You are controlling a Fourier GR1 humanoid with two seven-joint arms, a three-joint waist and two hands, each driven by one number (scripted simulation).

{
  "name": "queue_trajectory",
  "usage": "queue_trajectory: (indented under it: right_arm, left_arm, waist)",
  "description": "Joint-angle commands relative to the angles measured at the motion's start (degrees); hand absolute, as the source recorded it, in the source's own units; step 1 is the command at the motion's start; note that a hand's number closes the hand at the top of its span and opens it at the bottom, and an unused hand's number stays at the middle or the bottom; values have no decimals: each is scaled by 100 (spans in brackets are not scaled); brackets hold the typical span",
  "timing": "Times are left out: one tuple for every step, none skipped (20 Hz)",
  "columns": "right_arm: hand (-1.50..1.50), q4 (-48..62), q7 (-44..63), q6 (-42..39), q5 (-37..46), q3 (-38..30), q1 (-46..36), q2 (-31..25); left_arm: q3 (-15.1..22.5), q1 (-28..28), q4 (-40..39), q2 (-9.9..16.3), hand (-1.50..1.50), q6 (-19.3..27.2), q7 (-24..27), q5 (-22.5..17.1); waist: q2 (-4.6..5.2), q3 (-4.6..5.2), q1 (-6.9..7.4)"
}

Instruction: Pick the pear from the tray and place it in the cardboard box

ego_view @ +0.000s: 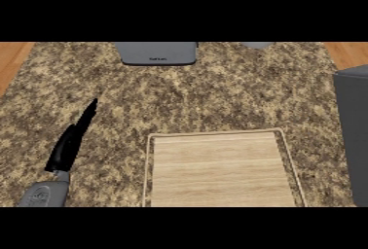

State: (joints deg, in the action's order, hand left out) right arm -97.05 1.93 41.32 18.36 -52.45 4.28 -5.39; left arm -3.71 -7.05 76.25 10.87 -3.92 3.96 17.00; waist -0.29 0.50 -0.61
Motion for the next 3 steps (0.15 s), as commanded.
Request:
queue_trajectory:
  right_arm:
    - [-150,-178,-523,-152,-488,-134,661,381]
    - [-150,129,-693,-311,-653,-152,616,143]
    - [-150,116,-906,-361,-839,-149,694,233]
  left_arm:
    - [130,93,464,-46,0,-85,-404,37]
    - [-154,-93,204,216,0,-249,-250,-123]
    - [-4,116,364,35,0,-160,-216,-53]
  waist:
    - [14,-53,26]
    - [21,-52,27]
    - [20,-52,35]
